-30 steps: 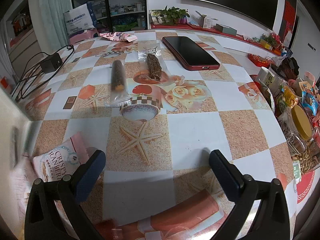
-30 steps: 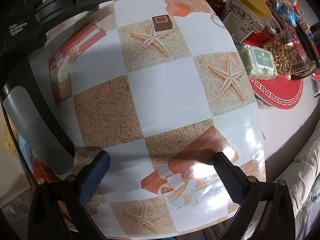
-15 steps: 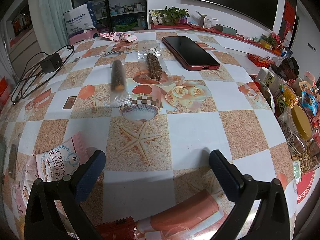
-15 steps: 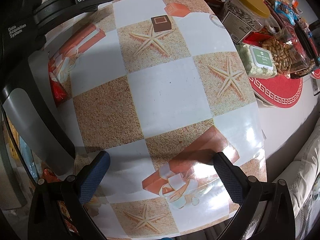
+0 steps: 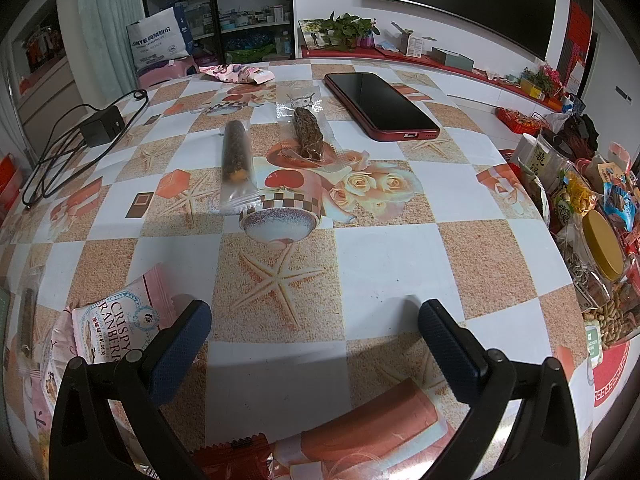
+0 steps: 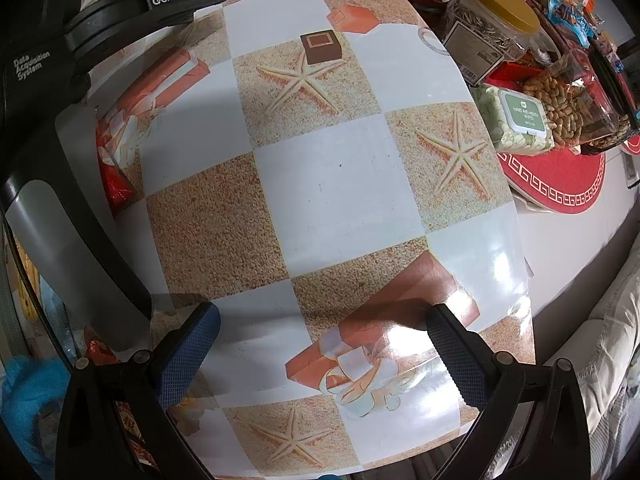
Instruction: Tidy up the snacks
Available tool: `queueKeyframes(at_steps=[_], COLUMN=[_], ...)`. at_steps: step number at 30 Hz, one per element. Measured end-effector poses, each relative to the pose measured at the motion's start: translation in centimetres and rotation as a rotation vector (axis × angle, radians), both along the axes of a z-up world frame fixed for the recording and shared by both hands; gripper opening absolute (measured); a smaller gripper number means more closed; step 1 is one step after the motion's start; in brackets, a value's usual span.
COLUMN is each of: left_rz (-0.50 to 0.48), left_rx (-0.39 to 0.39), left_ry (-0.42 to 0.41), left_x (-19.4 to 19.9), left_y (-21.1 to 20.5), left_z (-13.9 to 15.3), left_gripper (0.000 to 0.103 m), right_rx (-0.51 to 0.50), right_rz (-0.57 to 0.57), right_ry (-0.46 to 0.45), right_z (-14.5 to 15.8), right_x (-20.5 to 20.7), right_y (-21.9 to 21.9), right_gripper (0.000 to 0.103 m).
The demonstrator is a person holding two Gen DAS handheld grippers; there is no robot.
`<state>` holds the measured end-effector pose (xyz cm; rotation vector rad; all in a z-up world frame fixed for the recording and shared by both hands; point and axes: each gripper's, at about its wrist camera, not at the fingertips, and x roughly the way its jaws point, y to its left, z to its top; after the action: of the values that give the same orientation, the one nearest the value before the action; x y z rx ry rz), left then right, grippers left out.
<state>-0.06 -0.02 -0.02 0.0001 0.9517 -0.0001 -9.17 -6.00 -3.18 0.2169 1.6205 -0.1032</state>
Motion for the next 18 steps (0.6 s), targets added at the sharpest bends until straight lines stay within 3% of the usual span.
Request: queueKeyframes(at_steps=[18], left_rz=[0.000], left_rx=[0.001], left_ry=[0.001], left_x=[0.03], left_y=[0.01], left_z=[0.00], left_gripper=[0.103], right_rx=[-0.010], right_rz=[-0.007], right_ry=[0.005], right_z=[0.22], right_x=[-0.14], right_y=[-0.12], right_gripper=[0.103])
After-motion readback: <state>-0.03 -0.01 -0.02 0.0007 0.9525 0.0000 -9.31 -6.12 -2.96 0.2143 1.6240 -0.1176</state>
